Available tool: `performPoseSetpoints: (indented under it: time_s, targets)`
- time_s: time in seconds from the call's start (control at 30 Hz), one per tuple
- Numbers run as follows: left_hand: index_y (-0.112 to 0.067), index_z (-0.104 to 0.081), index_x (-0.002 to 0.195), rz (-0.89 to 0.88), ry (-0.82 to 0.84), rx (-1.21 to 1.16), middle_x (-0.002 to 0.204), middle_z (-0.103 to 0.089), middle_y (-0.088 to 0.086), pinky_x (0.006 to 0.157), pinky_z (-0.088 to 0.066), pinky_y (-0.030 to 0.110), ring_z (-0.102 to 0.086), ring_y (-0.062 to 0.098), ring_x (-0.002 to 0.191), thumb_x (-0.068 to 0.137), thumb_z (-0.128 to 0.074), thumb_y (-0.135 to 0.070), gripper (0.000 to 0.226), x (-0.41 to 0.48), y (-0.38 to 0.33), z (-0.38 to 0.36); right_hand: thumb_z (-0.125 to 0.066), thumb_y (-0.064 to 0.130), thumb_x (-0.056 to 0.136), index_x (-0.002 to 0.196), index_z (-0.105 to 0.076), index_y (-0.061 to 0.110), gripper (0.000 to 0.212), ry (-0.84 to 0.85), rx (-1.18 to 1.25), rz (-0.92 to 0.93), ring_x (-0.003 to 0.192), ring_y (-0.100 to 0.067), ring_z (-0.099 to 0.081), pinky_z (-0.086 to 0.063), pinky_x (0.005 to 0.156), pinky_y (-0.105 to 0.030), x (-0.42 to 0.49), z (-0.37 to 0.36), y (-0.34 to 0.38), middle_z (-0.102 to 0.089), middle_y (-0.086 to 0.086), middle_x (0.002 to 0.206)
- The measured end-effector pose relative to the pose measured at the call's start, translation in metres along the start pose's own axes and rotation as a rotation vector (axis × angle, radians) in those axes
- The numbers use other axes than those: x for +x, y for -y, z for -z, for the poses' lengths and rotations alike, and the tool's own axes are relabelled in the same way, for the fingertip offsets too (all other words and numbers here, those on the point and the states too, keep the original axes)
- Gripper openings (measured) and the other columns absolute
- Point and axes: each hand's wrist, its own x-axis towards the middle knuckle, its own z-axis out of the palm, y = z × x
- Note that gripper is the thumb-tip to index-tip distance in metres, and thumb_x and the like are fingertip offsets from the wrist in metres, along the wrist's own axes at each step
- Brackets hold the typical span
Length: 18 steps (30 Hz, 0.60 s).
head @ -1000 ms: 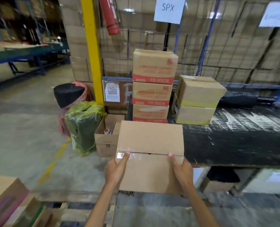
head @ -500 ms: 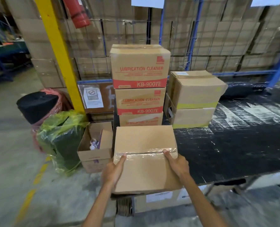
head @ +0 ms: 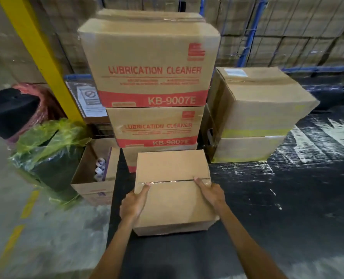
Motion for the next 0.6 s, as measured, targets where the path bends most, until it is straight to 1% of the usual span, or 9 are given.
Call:
performPoseSetpoints:
  time_s: [0.03, 0.13, 0.17, 0.27, 0.3, 0.47, 0.6]
  targets:
    - [-0.013, -0.066, 0.128, 0.015, 0.003, 0.023, 0.128, -0.066, 0.014, 0.094, -0.042, 0.039, -0.061, 0.035, 0.117, 0.093, -0.046, -0.073, 0.073, 0.01, -0.004, -0.007, -0.058, 0.077, 0.083, 0.133, -0.058, 0.008, 0.085, 0.012, -0.007, -0.012, 0.111, -0.031, -0.06, -0.046, 0.1, -0.041, 0.014, -0.002, 0.001, -0.062, -0.013, 0.131]
    - [-0.009, -0.067, 0.123, 0.059, -0.023, 0.081, 0.127, -0.066, 0.015, 0.095, -0.044, 0.041, -0.062, 0.035, 0.113, 0.091, -0.042, -0.077, 0.079, 0.031, -0.01, -0.015, -0.059, 0.075, 0.083, 0.131, -0.06, 0.007, 0.083, 0.006, -0.023, -0.033, 0.099, -0.026, -0.057, -0.047, 0.097, -0.041, 0.038, -0.008, 0.006, -0.063, -0.014, 0.131]
    - [-0.008, -0.066, 0.124, 0.065, -0.034, 0.102, 0.128, -0.066, 0.015, 0.096, -0.044, 0.041, -0.062, 0.035, 0.114, 0.091, -0.042, -0.077, 0.08, 0.036, -0.011, -0.017, -0.059, 0.075, 0.082, 0.131, -0.06, 0.007, 0.084, -0.005, -0.028, -0.029, 0.099, -0.026, -0.057, -0.047, 0.096, -0.041, 0.045, -0.01, 0.007, -0.063, -0.014, 0.131]
    - [-0.007, -0.065, 0.126, 0.064, -0.064, 0.141, 0.13, -0.065, 0.016, 0.1, -0.045, 0.044, -0.061, 0.037, 0.116, 0.093, -0.043, -0.074, 0.079, 0.043, -0.014, -0.02, -0.058, 0.079, 0.08, 0.132, -0.059, 0.009, 0.088, -0.026, -0.059, -0.031, 0.115, -0.033, -0.061, -0.047, 0.097, -0.041, 0.054, -0.012, 0.008, -0.063, -0.013, 0.132]
    - [-0.006, -0.065, 0.126, 0.064, -0.066, 0.151, 0.131, -0.065, 0.017, 0.1, -0.045, 0.044, -0.061, 0.037, 0.117, 0.093, -0.043, -0.074, 0.078, 0.044, -0.014, -0.021, -0.057, 0.081, 0.079, 0.132, -0.059, 0.01, 0.088, -0.024, -0.065, -0.021, 0.117, -0.034, -0.06, -0.048, 0.098, -0.042, 0.057, -0.013, 0.006, -0.063, -0.013, 0.131]
    - [-0.005, -0.064, 0.128, 0.085, -0.004, 0.172, 0.133, -0.064, 0.017, 0.098, -0.044, 0.041, -0.061, 0.037, 0.118, 0.093, -0.039, -0.075, 0.082, 0.04, -0.008, -0.017, -0.054, 0.085, 0.077, 0.134, -0.06, 0.017, 0.089, -0.01, -0.067, -0.03, 0.119, -0.035, -0.06, -0.048, 0.098, -0.042, 0.052, -0.015, -0.006, -0.064, -0.011, 0.134]
    - [-0.007, -0.064, 0.128, 0.103, -0.003, 0.168, 0.132, -0.064, 0.017, 0.101, -0.043, 0.044, -0.06, 0.037, 0.118, 0.092, -0.037, -0.078, 0.084, 0.028, 0.009, -0.016, -0.054, 0.088, 0.075, 0.133, -0.061, 0.02, 0.089, 0.014, -0.074, -0.029, 0.118, -0.033, -0.06, -0.049, 0.1, -0.044, 0.039, -0.016, -0.014, -0.064, -0.009, 0.131]
